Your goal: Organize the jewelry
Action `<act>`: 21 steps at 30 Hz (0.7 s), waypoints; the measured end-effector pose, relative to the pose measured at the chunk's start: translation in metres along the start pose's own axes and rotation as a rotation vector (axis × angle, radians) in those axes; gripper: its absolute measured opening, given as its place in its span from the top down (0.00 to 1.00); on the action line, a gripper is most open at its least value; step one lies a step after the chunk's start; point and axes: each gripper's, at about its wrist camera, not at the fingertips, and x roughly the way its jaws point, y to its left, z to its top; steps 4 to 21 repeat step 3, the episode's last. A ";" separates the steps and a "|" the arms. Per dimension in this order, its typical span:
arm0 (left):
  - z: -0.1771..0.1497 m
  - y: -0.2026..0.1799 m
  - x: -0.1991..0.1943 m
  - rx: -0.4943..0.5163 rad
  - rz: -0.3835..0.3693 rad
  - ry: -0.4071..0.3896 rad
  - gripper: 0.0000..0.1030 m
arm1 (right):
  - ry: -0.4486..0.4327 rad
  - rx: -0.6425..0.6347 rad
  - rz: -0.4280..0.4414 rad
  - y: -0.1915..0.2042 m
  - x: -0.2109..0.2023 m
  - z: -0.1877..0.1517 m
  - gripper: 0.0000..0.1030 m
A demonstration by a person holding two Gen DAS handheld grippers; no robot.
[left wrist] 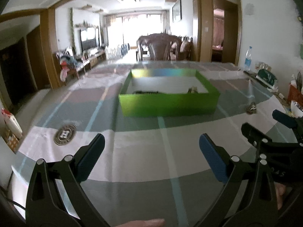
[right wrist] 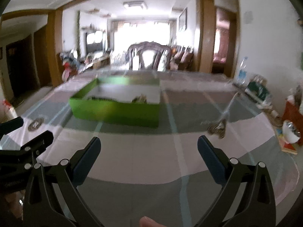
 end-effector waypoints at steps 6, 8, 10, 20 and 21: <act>0.002 0.007 0.046 -0.001 -0.013 0.099 0.04 | 0.119 -0.013 -0.004 -0.009 0.051 0.002 0.03; 0.002 0.007 0.046 -0.001 -0.013 0.099 0.04 | 0.119 -0.013 -0.004 -0.009 0.051 0.002 0.03; 0.002 0.007 0.046 -0.001 -0.013 0.099 0.04 | 0.119 -0.013 -0.004 -0.009 0.051 0.002 0.03; 0.002 0.007 0.046 -0.001 -0.013 0.099 0.04 | 0.119 -0.013 -0.004 -0.009 0.051 0.002 0.03; 0.002 0.007 0.046 -0.001 -0.013 0.099 0.04 | 0.119 -0.013 -0.004 -0.009 0.051 0.002 0.03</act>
